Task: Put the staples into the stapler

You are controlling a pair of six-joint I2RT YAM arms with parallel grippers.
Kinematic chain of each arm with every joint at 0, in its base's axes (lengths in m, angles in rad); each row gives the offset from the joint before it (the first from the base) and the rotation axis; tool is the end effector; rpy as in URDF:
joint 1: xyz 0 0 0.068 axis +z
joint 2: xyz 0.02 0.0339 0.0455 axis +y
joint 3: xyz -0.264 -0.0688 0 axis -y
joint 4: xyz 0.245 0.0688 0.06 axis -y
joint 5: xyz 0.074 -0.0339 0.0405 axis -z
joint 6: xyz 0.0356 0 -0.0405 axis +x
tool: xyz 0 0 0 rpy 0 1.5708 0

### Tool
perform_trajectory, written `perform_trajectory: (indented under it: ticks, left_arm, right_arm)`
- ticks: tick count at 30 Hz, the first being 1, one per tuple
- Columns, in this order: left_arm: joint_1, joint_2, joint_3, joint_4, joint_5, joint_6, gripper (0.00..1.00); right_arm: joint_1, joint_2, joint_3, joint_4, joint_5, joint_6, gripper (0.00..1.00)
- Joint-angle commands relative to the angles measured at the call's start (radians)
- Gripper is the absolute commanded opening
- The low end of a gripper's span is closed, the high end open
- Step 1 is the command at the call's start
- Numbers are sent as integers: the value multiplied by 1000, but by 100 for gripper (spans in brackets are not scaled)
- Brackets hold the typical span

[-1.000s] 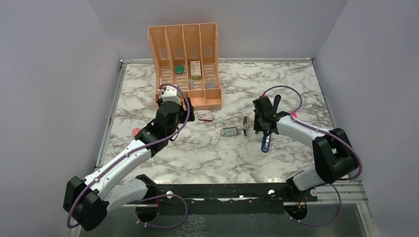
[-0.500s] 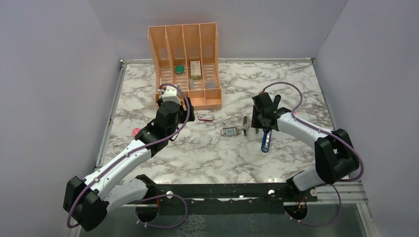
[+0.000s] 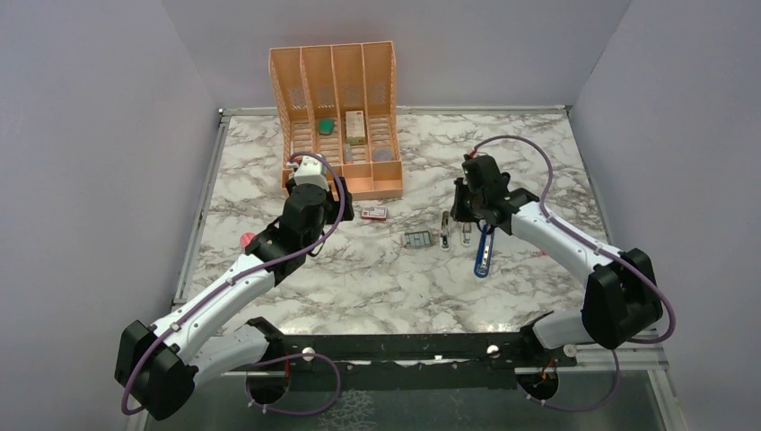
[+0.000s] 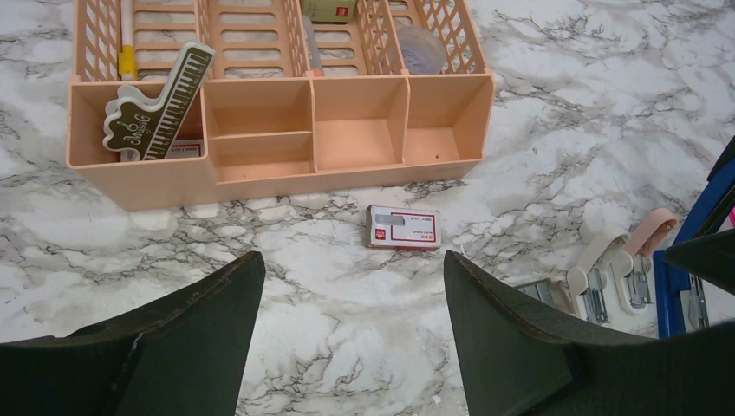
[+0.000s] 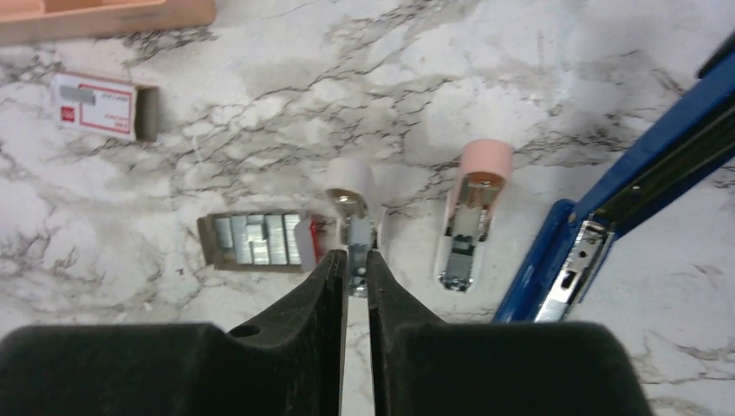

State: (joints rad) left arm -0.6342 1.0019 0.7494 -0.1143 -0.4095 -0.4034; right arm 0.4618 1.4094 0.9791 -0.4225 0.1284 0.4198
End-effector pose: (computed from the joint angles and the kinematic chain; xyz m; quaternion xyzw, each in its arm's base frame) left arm 0.1933 -0.1246 0.2946 -0.0215 0.8149 -0.1294 0.5646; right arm 0.2681 0.1283 0.2441 0.0029 0.9346 0.0953 0.3427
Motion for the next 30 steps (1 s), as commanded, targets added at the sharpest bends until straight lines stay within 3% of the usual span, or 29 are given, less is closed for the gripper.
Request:
perform_trajectory:
  ticks: [1,6,10,18,30]
  left_arm:
    - [4,-2,-5,12,-10,-8,77]
    - [5,-3,-5,12,-9,-8,77]
    - [4,-6,-6,11,-12,-8,77]
    - [4,-15,-10,12,-15,-8,77]
    - [4,-12,-12,13,-9,-9,77]
  right_arm:
    - [58,-6,20,31,-112,-23,22]
    - [167,82,67,29,-87,-41,33]
    - [237,177,129,6,-51,-33,35]
    - [259,323,214,-72,-33,39,39]
    - [261,430,273,-123,15,76,35]
